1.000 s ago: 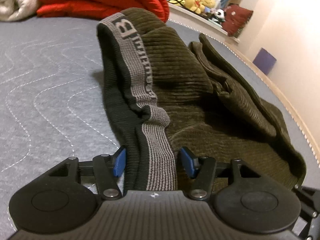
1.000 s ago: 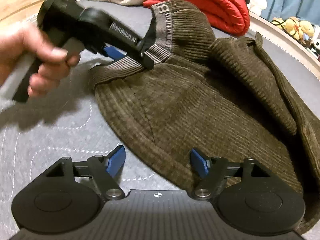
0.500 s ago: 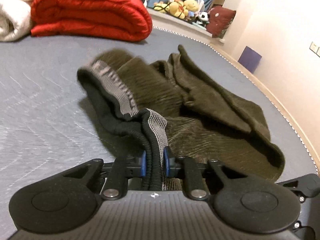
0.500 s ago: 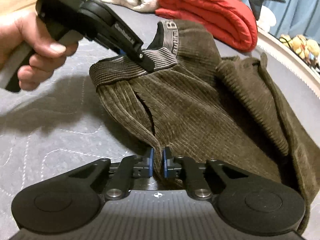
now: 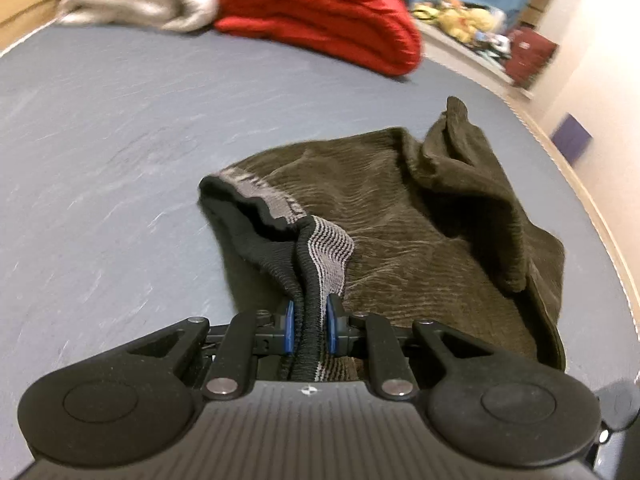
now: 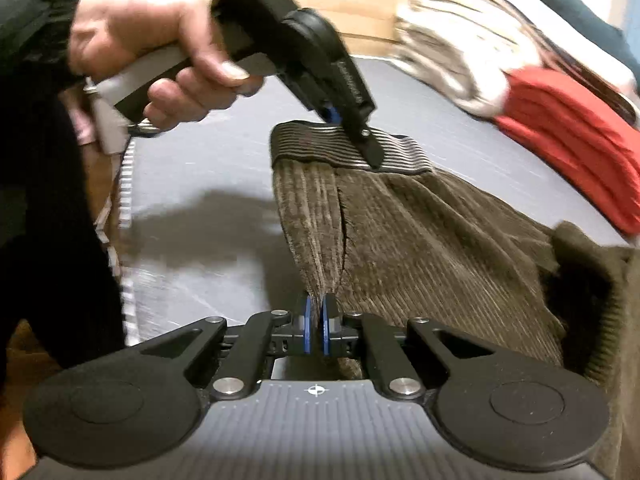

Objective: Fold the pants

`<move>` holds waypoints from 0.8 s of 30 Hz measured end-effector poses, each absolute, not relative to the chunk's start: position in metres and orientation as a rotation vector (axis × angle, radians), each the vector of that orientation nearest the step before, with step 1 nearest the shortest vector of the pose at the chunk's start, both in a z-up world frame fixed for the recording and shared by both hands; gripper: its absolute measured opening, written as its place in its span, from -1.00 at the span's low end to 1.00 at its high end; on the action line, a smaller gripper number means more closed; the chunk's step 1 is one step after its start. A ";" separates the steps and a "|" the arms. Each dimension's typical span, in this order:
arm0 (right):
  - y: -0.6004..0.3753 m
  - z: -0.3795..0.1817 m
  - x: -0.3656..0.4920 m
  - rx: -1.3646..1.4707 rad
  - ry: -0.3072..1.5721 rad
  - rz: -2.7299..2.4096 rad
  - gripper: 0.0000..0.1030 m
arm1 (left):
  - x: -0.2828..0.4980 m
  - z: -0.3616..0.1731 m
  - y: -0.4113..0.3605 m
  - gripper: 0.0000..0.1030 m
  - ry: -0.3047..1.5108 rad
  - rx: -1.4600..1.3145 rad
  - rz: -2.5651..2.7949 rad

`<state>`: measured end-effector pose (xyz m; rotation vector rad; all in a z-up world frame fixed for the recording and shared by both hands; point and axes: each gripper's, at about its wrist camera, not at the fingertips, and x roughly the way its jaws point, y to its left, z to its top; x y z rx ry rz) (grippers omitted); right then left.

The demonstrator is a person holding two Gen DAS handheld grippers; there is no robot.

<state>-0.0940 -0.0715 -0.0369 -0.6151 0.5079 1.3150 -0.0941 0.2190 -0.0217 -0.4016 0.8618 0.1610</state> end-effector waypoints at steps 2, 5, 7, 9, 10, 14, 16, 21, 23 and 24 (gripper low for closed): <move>-0.067 -0.039 -0.101 -0.616 0.508 1.330 -0.89 | -0.094 -0.028 0.224 -0.65 0.892 -0.420 0.188; -0.069 -0.039 -0.096 -0.600 0.511 1.300 -0.86 | -0.082 -0.034 0.225 -0.52 0.923 -0.425 0.237; -0.074 -0.032 -0.080 -0.535 0.549 1.281 -0.86 | -0.071 -0.033 0.222 -0.39 0.930 -0.396 0.286; -0.087 -0.021 -0.066 -0.457 0.548 1.246 -0.85 | -0.067 -0.025 0.218 -0.21 0.892 -0.369 0.316; -0.095 -0.015 -0.055 -0.412 0.550 1.222 -0.82 | -0.065 -0.020 0.216 -0.08 0.871 -0.354 0.322; -0.138 0.002 -0.002 -0.245 0.541 1.032 -0.49 | -0.055 -0.003 0.196 0.06 0.803 -0.295 0.321; -0.161 0.003 0.026 -0.210 0.531 0.881 -0.19 | -0.047 0.001 0.181 0.09 0.792 -0.287 0.283; -0.185 -0.023 0.081 -0.173 0.645 0.625 -0.04 | -0.029 -0.007 0.146 0.13 0.807 -0.242 0.194; -0.183 -0.036 0.093 -0.191 0.704 0.596 0.04 | -0.023 -0.011 0.133 0.15 0.811 -0.230 0.159; -0.182 -0.042 0.095 -0.218 0.717 0.587 0.07 | -0.018 -0.013 0.128 0.17 0.812 -0.227 0.149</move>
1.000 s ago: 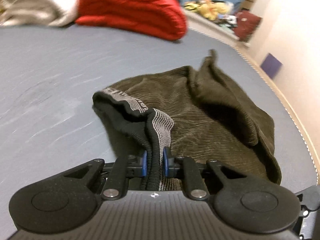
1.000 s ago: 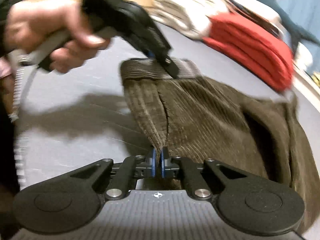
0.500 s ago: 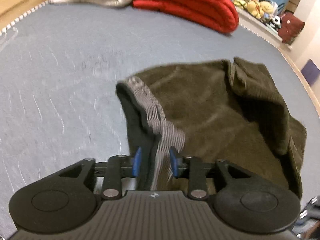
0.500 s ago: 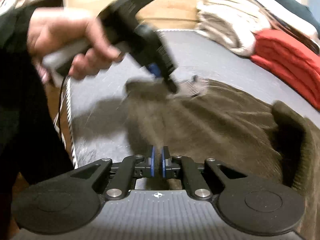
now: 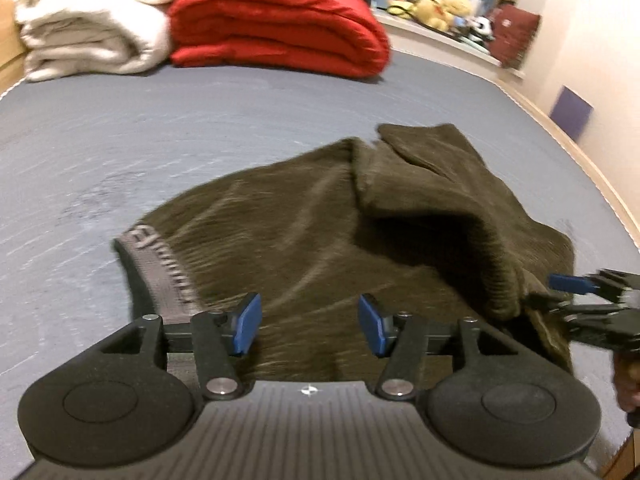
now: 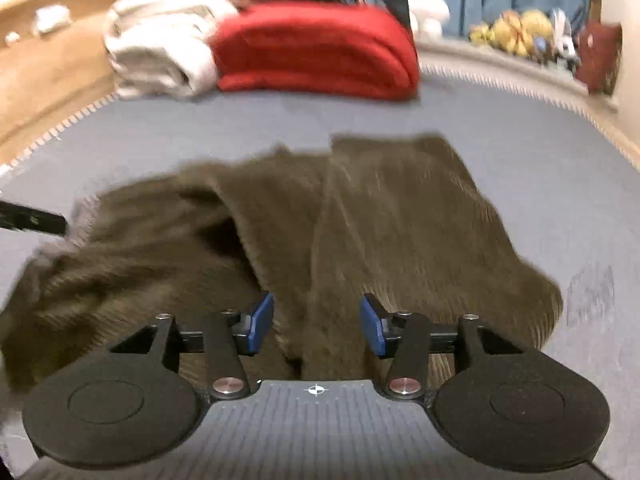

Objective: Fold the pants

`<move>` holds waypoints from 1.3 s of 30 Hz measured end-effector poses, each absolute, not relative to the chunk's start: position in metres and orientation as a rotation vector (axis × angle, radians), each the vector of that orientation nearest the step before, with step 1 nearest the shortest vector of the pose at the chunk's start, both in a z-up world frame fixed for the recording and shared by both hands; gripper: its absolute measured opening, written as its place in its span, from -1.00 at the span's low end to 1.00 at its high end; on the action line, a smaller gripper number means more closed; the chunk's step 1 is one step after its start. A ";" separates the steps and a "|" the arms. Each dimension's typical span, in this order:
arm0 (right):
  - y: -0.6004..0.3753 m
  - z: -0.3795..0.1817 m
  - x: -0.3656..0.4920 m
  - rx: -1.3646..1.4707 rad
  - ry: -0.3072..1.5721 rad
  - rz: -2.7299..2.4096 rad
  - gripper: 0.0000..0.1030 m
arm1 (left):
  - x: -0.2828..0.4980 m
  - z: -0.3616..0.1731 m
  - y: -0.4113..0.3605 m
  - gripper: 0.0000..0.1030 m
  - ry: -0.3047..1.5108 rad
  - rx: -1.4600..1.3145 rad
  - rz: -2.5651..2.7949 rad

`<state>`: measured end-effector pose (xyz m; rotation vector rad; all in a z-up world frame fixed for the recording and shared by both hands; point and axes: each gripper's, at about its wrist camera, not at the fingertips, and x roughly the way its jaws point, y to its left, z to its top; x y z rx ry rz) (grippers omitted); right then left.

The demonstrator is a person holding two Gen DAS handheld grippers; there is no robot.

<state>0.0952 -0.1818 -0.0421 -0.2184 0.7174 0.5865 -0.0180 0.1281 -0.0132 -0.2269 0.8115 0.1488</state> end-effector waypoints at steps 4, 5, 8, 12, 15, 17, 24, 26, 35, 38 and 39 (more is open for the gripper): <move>-0.168 -0.064 0.093 -0.373 0.762 0.576 0.14 | -0.009 -0.017 0.116 0.21 0.813 -0.214 0.121; -0.166 -0.068 0.092 -0.417 0.770 0.561 0.14 | -0.007 -0.018 0.115 0.21 0.815 -0.212 0.116; -0.163 -0.076 0.093 -0.491 0.795 0.523 0.06 | -0.004 -0.022 0.110 0.21 0.818 -0.197 0.110; -0.178 -0.076 0.097 -0.463 0.822 0.526 -0.65 | 0.000 -0.026 0.106 0.21 0.828 -0.174 0.103; -0.190 -0.065 0.090 -0.462 0.796 0.533 -0.85 | 0.001 -0.027 0.102 0.21 0.829 -0.164 0.100; -0.201 -0.058 0.081 -0.478 0.780 0.535 -0.86 | 0.001 -0.026 0.097 0.21 0.822 -0.154 0.092; -0.269 -0.050 0.055 -0.561 0.836 0.514 -0.87 | -0.008 -0.021 0.082 0.21 0.804 -0.123 0.038; -0.295 -0.055 0.044 -0.570 0.892 0.517 -0.87 | -0.012 -0.020 0.079 0.21 0.798 -0.116 0.022; -0.313 -0.054 0.007 -0.581 0.903 0.624 -0.76 | -0.006 -0.026 0.074 0.40 0.814 -0.060 0.012; -0.320 -0.027 0.016 -0.497 0.849 0.640 -0.39 | -0.004 -0.033 0.072 0.47 0.846 -0.031 0.022; -0.323 -0.016 0.020 -0.461 0.807 0.632 -0.27 | -0.003 -0.035 0.071 0.50 0.856 -0.024 0.026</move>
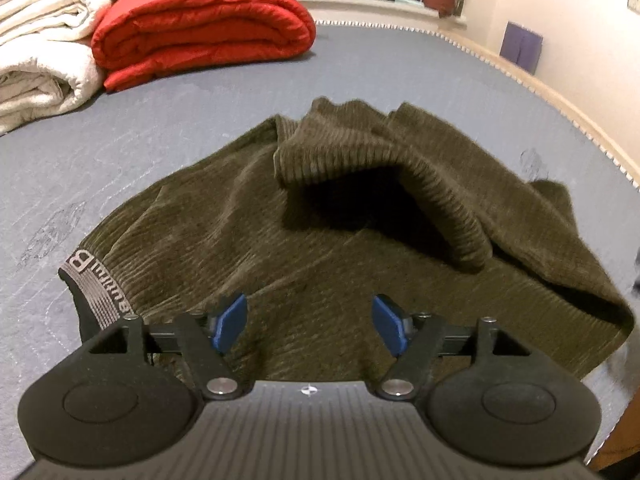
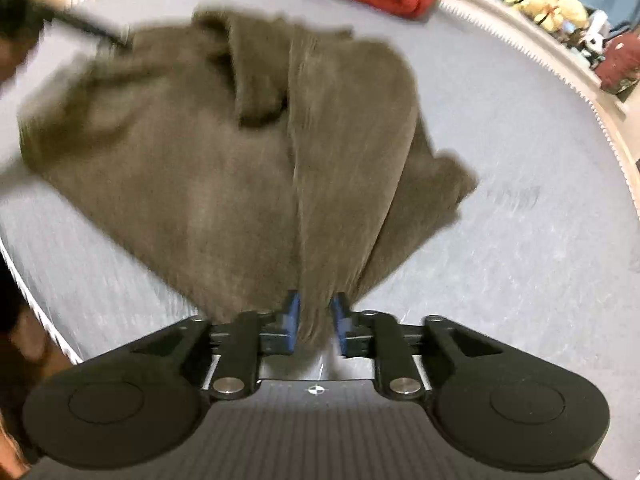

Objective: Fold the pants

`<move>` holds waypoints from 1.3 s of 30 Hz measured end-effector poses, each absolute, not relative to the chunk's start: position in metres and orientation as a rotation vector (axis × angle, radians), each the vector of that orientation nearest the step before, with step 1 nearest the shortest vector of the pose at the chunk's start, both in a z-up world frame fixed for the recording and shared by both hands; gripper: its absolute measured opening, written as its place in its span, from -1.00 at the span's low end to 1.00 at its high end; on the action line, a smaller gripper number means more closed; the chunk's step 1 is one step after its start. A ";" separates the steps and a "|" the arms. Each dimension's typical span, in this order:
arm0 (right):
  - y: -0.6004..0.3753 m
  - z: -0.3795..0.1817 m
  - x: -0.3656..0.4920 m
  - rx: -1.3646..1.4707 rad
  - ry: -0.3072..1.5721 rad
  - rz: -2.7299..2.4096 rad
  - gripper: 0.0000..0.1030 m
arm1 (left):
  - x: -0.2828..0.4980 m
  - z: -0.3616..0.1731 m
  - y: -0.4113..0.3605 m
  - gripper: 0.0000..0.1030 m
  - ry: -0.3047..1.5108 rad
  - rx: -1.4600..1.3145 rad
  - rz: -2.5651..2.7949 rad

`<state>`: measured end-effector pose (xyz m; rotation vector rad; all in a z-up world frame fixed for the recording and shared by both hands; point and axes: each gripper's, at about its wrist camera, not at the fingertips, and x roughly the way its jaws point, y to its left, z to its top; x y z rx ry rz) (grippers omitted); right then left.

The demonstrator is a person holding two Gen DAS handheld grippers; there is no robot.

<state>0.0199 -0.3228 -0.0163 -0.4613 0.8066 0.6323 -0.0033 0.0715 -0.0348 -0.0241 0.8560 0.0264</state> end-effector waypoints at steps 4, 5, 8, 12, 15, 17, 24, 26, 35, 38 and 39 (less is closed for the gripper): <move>-0.325 0.004 0.044 -0.347 0.695 0.552 0.33 | -0.002 -0.041 0.074 0.56 0.891 -0.052 0.034; -0.320 0.003 0.050 -0.333 0.689 0.539 0.33 | -0.001 -0.043 0.074 0.56 0.900 -0.064 0.038; -0.283 -0.012 0.069 -0.342 0.676 0.524 0.33 | 0.001 -0.047 0.078 0.56 0.915 -0.094 0.060; -0.238 -0.038 0.086 -0.389 0.671 0.540 0.38 | 0.006 -0.049 0.080 0.56 0.920 -0.078 0.095; -0.207 -0.055 0.099 -0.439 0.706 0.539 0.40 | 0.008 -0.050 0.084 0.61 0.925 -0.081 0.109; -0.191 -0.066 0.102 -0.482 0.719 0.543 0.37 | 0.009 -0.050 0.087 0.63 0.924 -0.083 0.112; -0.183 -0.081 0.119 -0.515 0.784 0.511 -0.94 | 0.008 -0.050 0.096 0.63 0.919 -0.072 0.136; -0.192 -0.071 0.121 -0.482 0.765 0.493 -0.95 | 0.008 -0.049 0.098 0.63 0.920 -0.081 0.144; -0.326 -0.010 0.121 -0.260 0.737 0.248 -0.97 | 0.007 -0.040 0.082 0.67 0.901 -0.086 0.112; -0.370 -0.020 0.108 -0.232 0.813 0.136 -0.98 | 0.008 -0.041 0.071 0.68 0.911 -0.073 0.087; -0.381 -0.028 0.101 -0.243 0.849 0.106 -1.00 | 0.008 -0.042 0.068 0.68 0.917 -0.069 0.082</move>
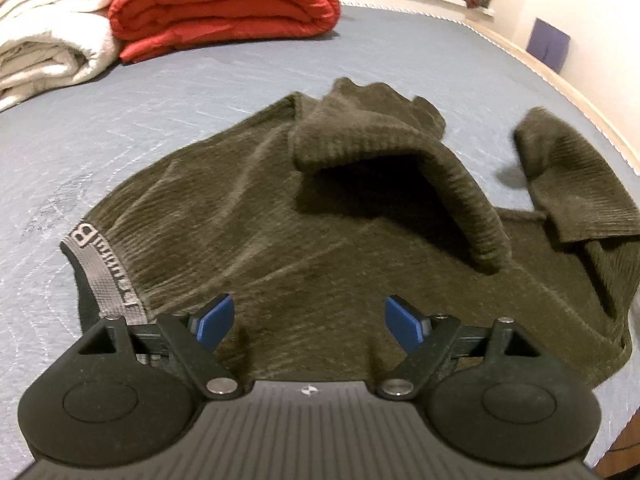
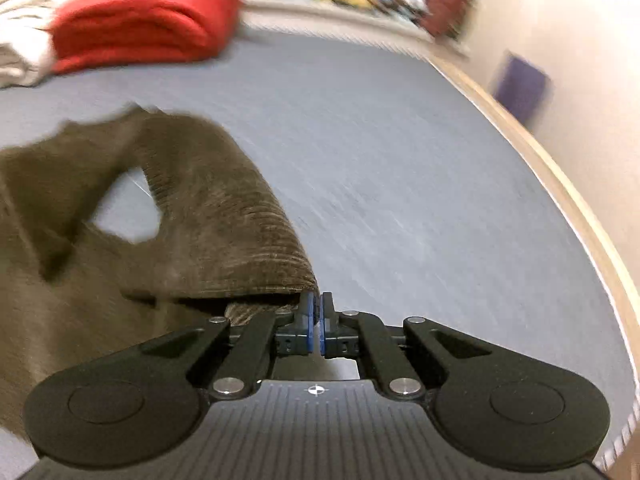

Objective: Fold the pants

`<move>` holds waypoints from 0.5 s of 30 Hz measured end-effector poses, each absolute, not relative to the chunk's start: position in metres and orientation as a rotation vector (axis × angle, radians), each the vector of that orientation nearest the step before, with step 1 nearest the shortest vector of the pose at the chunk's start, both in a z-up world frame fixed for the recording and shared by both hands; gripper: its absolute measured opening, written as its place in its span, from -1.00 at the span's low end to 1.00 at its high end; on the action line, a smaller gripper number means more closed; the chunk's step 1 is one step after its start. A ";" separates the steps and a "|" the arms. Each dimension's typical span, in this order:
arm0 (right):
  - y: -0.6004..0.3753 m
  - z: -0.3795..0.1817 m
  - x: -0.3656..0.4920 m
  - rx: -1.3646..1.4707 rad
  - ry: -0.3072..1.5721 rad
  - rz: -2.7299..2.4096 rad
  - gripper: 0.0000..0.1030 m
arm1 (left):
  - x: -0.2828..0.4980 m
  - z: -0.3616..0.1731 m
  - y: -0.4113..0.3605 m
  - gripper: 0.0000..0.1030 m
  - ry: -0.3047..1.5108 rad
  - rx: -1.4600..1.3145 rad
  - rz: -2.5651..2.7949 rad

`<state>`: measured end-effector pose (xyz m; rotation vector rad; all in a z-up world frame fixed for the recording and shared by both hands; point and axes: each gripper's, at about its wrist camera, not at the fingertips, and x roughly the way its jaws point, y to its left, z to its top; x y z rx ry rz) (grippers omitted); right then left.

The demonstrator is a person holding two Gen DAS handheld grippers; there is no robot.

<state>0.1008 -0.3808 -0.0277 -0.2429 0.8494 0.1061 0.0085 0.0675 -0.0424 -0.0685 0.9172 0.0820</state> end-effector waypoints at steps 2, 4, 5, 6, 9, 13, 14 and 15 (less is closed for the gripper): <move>-0.395 -0.043 0.090 -0.286 0.906 0.039 -1.00 | 0.010 -0.045 0.062 0.68 0.931 -0.071 0.073; -0.407 -0.053 0.082 -0.288 0.935 -0.013 -1.00 | 0.011 -0.047 0.057 0.68 0.942 -0.087 0.063; -0.412 -0.054 0.080 -0.272 0.936 -0.035 -1.00 | 0.010 -0.047 0.056 0.68 0.945 -0.090 0.060; -0.417 -0.052 0.078 -0.248 0.923 -0.052 -1.00 | 0.009 -0.047 0.054 0.68 0.946 -0.087 0.059; -0.424 -0.029 0.069 -0.160 0.771 -0.061 -0.98 | 0.008 -0.050 0.049 0.69 0.947 -0.062 0.061; -0.411 -0.006 0.067 -0.094 0.615 0.025 -0.36 | 0.009 -0.058 0.050 0.69 0.966 -0.044 0.085; -0.402 -0.007 0.068 -0.106 0.600 0.062 -0.16 | 0.009 -0.059 0.051 0.69 0.969 -0.041 0.089; -0.390 -0.009 0.069 -0.136 0.583 0.100 -0.13 | 0.010 -0.060 0.052 0.69 0.971 -0.036 0.092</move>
